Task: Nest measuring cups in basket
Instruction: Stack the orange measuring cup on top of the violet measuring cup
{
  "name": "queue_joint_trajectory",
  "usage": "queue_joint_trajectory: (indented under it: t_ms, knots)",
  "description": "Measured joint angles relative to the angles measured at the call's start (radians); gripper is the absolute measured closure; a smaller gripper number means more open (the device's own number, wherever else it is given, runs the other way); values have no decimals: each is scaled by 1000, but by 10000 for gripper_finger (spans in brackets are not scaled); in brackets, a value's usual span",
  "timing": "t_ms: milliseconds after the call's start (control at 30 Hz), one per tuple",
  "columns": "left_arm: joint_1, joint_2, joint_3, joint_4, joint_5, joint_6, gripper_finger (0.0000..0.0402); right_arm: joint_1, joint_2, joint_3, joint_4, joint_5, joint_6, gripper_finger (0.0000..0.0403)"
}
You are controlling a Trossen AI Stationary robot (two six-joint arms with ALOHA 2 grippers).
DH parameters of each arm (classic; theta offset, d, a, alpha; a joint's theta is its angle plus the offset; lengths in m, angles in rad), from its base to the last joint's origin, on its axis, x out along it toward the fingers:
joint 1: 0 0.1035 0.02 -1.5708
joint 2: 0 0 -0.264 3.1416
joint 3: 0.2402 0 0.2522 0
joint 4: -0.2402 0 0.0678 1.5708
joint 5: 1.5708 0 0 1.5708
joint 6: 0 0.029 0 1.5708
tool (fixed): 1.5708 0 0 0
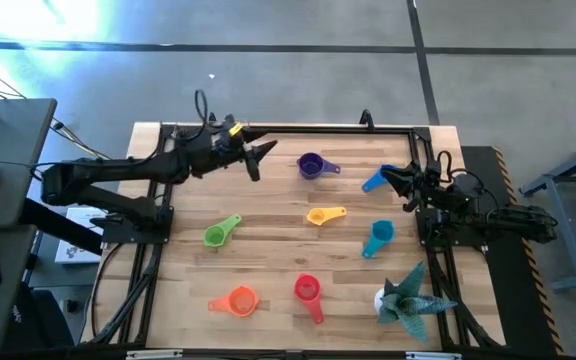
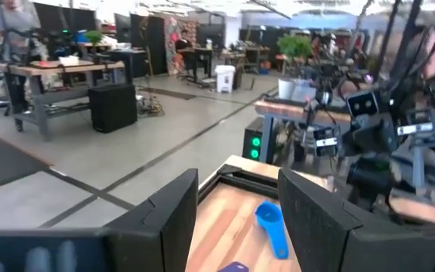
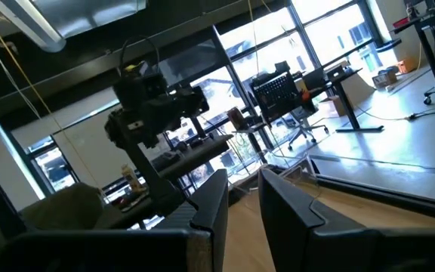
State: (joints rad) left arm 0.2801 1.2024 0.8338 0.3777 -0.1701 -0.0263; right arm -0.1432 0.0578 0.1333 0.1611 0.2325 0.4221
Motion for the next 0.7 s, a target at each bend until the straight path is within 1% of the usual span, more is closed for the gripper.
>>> queue_joint_trajectory:
  t_ms: [133,333,500,700]
  knots:
    - [50,77,52,-13,90,39,229,0,0,0,2,6,1,334]
    - [98,193,168,-102,185,147,229,0,0,0,2,61,22,334]
    - [118,291,264,-156,197,263,229,0,0,0,1,82,23,334]
    - [127,380,313,-172,196,335,229,0,0,0,-9,82,23,334]
